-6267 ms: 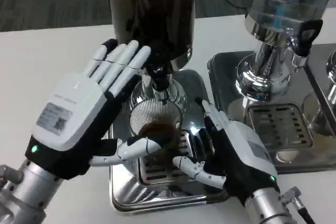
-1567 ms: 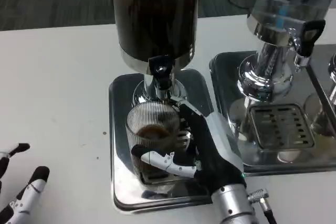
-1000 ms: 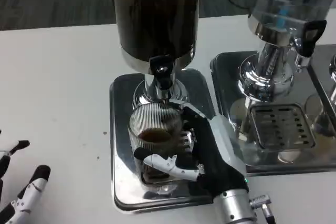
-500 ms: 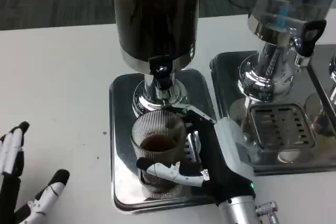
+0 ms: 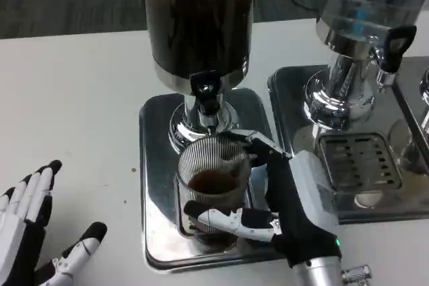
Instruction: Grasp the cup under the faucet to collect the drink, then remove the cup.
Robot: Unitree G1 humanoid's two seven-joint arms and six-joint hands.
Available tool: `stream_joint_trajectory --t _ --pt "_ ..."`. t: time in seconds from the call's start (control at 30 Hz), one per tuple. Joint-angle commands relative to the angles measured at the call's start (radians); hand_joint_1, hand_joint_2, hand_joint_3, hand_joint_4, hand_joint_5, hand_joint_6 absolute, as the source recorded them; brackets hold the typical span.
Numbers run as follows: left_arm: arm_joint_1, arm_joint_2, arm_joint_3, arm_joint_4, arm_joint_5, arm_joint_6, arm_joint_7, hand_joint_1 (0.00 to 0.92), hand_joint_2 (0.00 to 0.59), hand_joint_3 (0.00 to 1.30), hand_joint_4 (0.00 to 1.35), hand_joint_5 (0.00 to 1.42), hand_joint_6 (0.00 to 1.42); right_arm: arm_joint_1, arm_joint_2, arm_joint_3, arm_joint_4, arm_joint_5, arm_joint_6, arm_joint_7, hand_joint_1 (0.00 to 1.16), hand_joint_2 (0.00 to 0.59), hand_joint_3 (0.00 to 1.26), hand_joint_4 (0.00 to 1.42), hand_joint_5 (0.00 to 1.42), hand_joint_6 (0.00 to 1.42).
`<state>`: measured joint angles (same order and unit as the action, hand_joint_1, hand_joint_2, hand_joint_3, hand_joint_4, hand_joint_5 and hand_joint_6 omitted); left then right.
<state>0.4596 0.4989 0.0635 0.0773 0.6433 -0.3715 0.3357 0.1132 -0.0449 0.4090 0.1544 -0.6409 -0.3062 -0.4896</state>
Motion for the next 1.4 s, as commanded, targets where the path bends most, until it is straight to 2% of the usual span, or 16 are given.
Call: stream_joint_trajectory --t 0.03,0.17,0.43,0.6,0.63,0.77,0.83,0.93,1.03,1.4 --pt "0.009 0.029 -0.013 -0.015 0.028 -0.005 -0.011 0.000 0.171 0.00 0.00 0.00 0.00 0.040 -0.020 0.002 -0.087 0.009 -0.054 0.007 1.04 0.052 0.48 0.65 0.95 1.41" --pt "0.027 0.044 -0.023 -0.051 0.085 -0.013 0.013 0.000 0.170 0.00 0.00 0.00 0.00 0.090 -0.038 0.010 -0.133 0.012 -0.075 0.022 1.04 0.052 0.49 0.65 0.96 1.41" --pt "0.093 0.061 -0.007 -0.118 0.098 -0.032 0.002 0.000 0.168 0.00 0.00 0.00 0.00 0.189 -0.087 0.004 -0.243 0.051 -0.140 0.077 1.04 0.052 0.50 0.66 0.96 1.41" --pt "0.192 0.024 0.012 -0.224 0.137 -0.012 0.028 0.000 0.170 0.00 0.00 0.00 0.00 0.212 -0.097 0.010 -0.280 0.058 -0.159 0.115 1.04 0.052 0.50 0.67 0.98 1.42" --pt "0.201 0.018 0.012 -0.226 0.137 -0.008 0.028 0.000 0.170 0.00 0.00 0.00 0.00 0.216 -0.098 0.008 -0.287 0.080 -0.154 0.137 1.04 0.052 0.50 0.67 0.98 1.42" --pt "0.247 -0.021 -0.009 -0.254 0.171 0.011 0.042 0.000 0.172 0.00 0.00 0.00 0.00 0.220 -0.144 -0.020 -0.311 0.119 -0.199 0.188 1.04 0.051 0.50 0.67 0.98 1.41" --pt "0.262 -0.031 -0.009 -0.270 0.184 0.014 0.048 0.000 0.172 0.00 0.00 0.00 0.00 0.216 -0.145 -0.020 -0.310 0.108 -0.212 0.193 1.04 0.051 0.50 0.67 0.98 1.41" --pt "0.268 -0.049 -0.012 -0.290 0.207 0.025 0.054 0.000 0.172 0.00 0.00 0.00 0.00 0.221 -0.144 -0.025 -0.305 0.147 -0.224 0.222 1.03 0.050 0.50 0.67 0.98 1.41" --pt "0.275 -0.062 -0.010 -0.305 0.229 0.036 0.062 0.000 0.172 0.00 0.00 0.00 0.00 0.226 -0.149 -0.033 -0.320 0.134 -0.226 0.232 1.03 0.050 0.50 0.67 0.98 1.41" --pt "0.266 -0.069 -0.012 -0.297 0.234 0.037 0.065 0.000 0.159 0.00 0.00 0.00 0.00 0.236 -0.136 -0.055 -0.335 0.126 -0.231 0.238 1.03 0.050 0.50 0.67 0.98 1.41"
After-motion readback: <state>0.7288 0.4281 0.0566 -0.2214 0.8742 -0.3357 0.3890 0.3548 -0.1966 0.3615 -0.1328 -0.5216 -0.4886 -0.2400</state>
